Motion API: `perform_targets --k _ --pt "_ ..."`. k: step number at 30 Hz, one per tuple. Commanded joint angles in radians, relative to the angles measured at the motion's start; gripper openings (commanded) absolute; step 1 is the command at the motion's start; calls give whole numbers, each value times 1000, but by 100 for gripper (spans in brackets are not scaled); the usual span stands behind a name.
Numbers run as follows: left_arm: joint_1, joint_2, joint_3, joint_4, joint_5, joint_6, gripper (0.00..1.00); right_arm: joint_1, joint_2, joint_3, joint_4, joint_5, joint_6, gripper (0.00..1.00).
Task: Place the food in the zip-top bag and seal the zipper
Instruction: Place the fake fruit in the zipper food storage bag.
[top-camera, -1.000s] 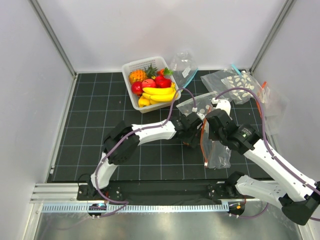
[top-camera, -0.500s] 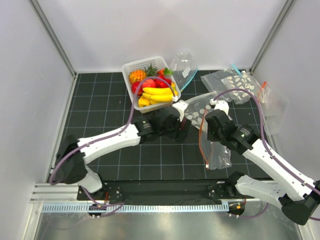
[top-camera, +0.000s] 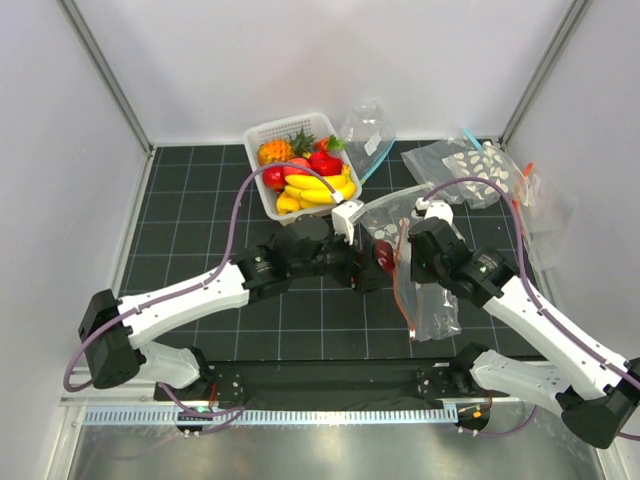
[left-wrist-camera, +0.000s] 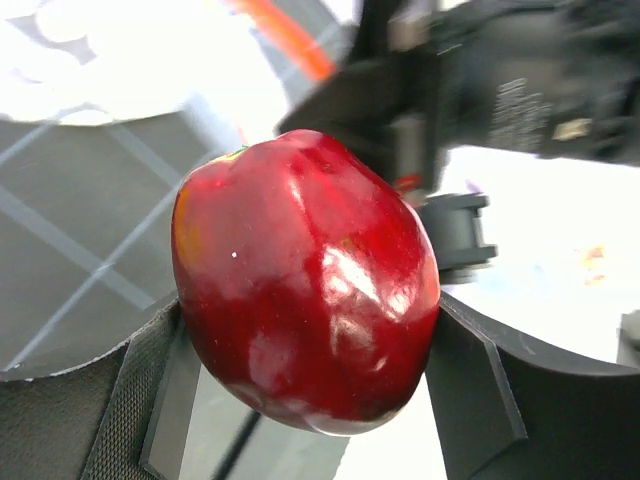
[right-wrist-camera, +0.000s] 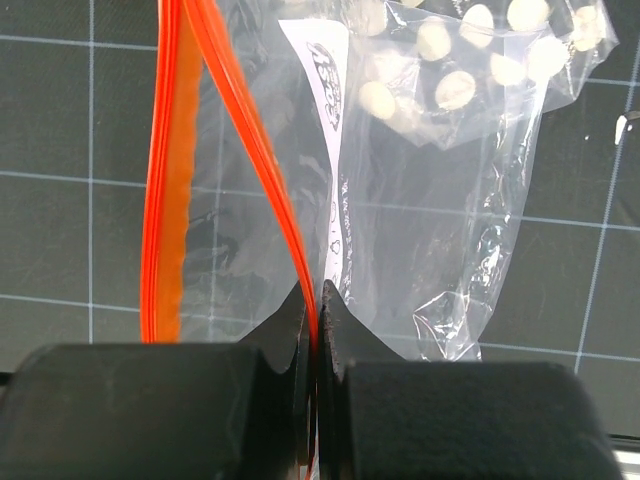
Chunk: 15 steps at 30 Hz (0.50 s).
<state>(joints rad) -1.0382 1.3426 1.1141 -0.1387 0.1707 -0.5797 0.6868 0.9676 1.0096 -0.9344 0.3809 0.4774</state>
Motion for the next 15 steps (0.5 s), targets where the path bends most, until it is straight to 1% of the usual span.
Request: perform_targets --k 1,7,10,11,15 --pt "3 27 12 210 159 -86 48 -3 2 35 36 -30 3 1" --pt "1 102 24 321 234 -146 47 -3 -12 44 39 -53 10 1" --pt "1 128 7 376 230 -173 46 -3 -18 50 36 -56 17 1" --pt "1 144 9 375 222 -170 46 -3 -21 52 34 -56 20 1" --pt "0 184 44 260 145 -125 45 -3 -30 60 31 -65 26 1"
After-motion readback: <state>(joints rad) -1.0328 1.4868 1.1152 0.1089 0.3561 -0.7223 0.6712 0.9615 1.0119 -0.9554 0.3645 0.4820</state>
